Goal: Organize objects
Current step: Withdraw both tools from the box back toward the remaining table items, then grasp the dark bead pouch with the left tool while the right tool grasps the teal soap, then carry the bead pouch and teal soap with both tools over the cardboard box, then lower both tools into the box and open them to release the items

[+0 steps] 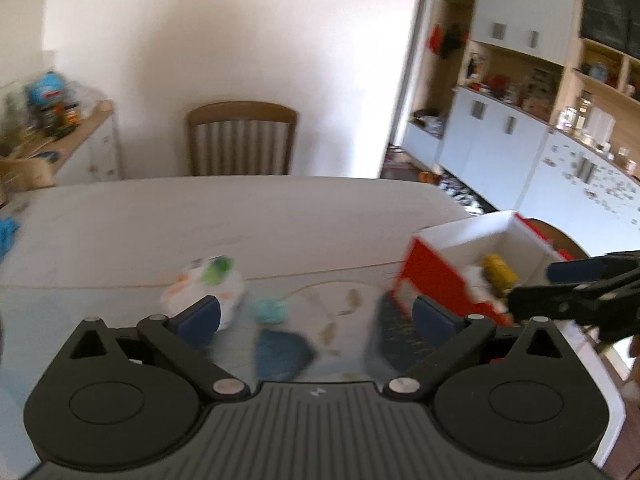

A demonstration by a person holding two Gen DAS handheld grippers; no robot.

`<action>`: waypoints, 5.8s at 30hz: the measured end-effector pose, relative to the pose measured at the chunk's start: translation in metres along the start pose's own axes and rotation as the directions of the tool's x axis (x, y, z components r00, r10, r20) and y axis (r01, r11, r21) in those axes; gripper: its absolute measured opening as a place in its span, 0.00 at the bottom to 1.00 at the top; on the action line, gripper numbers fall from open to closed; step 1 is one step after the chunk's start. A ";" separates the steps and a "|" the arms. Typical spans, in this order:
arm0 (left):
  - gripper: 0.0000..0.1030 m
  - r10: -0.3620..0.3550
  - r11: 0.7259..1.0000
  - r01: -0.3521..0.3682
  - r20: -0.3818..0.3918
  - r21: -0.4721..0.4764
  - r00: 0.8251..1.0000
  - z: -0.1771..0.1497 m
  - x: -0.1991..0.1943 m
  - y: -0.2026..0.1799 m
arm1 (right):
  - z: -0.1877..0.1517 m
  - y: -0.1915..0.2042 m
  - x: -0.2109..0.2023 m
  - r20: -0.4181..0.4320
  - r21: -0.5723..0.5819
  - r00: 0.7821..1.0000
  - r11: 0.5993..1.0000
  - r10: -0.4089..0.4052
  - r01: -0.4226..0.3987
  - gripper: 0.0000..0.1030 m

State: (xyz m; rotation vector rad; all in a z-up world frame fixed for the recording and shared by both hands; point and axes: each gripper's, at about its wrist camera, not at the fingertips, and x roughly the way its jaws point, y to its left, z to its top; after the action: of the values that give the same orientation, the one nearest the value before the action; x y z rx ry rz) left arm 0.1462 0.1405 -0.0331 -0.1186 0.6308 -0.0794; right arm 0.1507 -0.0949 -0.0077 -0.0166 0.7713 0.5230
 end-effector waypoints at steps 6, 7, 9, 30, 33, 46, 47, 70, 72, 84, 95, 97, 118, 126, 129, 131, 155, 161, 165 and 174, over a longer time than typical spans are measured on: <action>1.00 0.107 0.994 -0.106 0.022 -0.031 0.994 -0.014 0.004 0.039 | 0.004 0.017 0.023 -0.029 -0.024 1.000 1.000 -0.007 0.007 0.99; 1.00 0.126 0.992 -0.126 0.024 -0.029 0.992 -0.016 0.006 0.045 | 0.005 0.020 0.028 -0.035 -0.031 0.999 0.999 -0.005 0.004 0.99; 1.00 0.146 0.989 -0.145 0.012 -0.033 0.989 -0.020 0.013 0.055 | 0.006 0.027 0.037 -0.045 -0.058 0.999 0.998 0.004 -0.006 0.99; 1.00 0.183 0.983 -0.183 -0.178 0.014 0.967 -0.050 0.095 0.103 | 0.015 0.053 0.162 -0.192 -0.141 0.980 0.990 -0.046 0.019 0.99; 1.00 0.177 0.984 -0.176 -0.192 0.021 0.965 -0.053 0.103 0.103 | 0.014 0.057 0.182 -0.212 -0.159 0.976 0.987 -0.054 0.020 0.98; 1.00 0.197 0.980 -0.195 -0.184 0.033 0.963 -0.060 0.123 0.100 | 0.016 0.069 0.237 -0.281 -0.173 0.959 0.985 -0.033 -0.017 0.89; 1.00 0.194 0.981 -0.192 -0.180 0.031 0.964 -0.060 0.123 0.100 | 0.016 0.070 0.238 -0.283 -0.175 0.959 0.984 -0.030 -0.021 0.88; 0.47 0.177 0.984 -0.169 -0.194 0.058 0.965 -0.058 0.123 0.092 | 0.014 0.085 0.247 -0.293 -0.234 0.955 0.972 -0.051 -0.020 0.42; 0.43 0.176 0.984 -0.169 -0.199 0.054 0.964 -0.057 0.121 0.091 | 0.013 0.085 0.245 -0.294 -0.241 0.954 0.970 -0.053 -0.020 0.36; 0.34 0.152 0.988 -0.147 -0.217 0.036 0.964 -0.063 0.097 0.076 | 0.000 0.086 0.206 -0.286 -0.255 0.958 0.966 -0.030 -0.046 0.36; 0.34 0.111 0.994 -0.106 -0.207 0.032 0.972 -0.055 0.062 0.054 | -0.011 0.077 0.150 -0.261 -0.217 0.965 0.974 0.010 -0.069 0.36; 0.34 0.098 0.995 -0.093 -0.200 0.037 0.975 -0.052 0.056 0.047 | -0.010 0.074 0.139 -0.250 -0.205 0.968 0.976 0.018 -0.071 0.36; 0.34 -0.004 0.995 0.018 -0.145 0.098 0.989 -0.010 0.012 -0.045 | -0.007 0.020 0.024 -0.107 -0.149 0.994 0.989 0.006 -0.022 0.36; 0.34 -0.028 0.990 0.046 -0.137 0.132 0.990 0.002 0.017 -0.091 | -0.010 -0.018 0.001 -0.059 -0.126 0.998 0.992 0.002 -0.010 0.36; 0.34 -0.034 0.988 0.054 -0.137 0.146 0.990 0.004 0.021 -0.110 | -0.011 -0.036 -0.005 -0.052 -0.113 0.999 0.994 0.000 -0.006 0.36; 0.34 -0.037 0.986 0.059 -0.136 0.156 0.990 0.006 0.024 -0.123 | -0.012 -0.047 -0.008 -0.049 -0.106 0.999 0.994 -0.004 -0.001 0.36; 0.34 -0.038 0.969 0.085 -0.200 0.231 0.979 0.019 0.099 -0.248 | -0.025 -0.196 -0.023 -0.043 -0.021 0.992 0.993 -0.116 0.115 0.36; 0.34 0.001 0.966 0.058 -0.225 0.253 0.974 0.032 0.132 -0.260 | -0.022 -0.212 -0.005 -0.060 -0.025 0.989 0.991 -0.133 0.132 0.36; 0.34 0.038 0.962 0.032 -0.248 0.273 0.968 0.038 0.157 -0.265 | -0.020 -0.219 0.011 -0.084 -0.029 0.987 0.990 -0.139 0.137 0.36; 0.34 0.103 0.960 -0.007 -0.332 0.280 0.938 0.033 0.204 -0.268 | -0.019 -0.234 0.047 -0.150 -0.039 0.979 0.990 -0.138 0.133 0.36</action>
State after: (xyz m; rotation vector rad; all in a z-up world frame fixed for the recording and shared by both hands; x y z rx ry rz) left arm 0.3203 -0.1443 -0.0896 0.1883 0.9666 -0.1344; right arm 0.2727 -0.2817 -0.0936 -0.1361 0.9054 0.4058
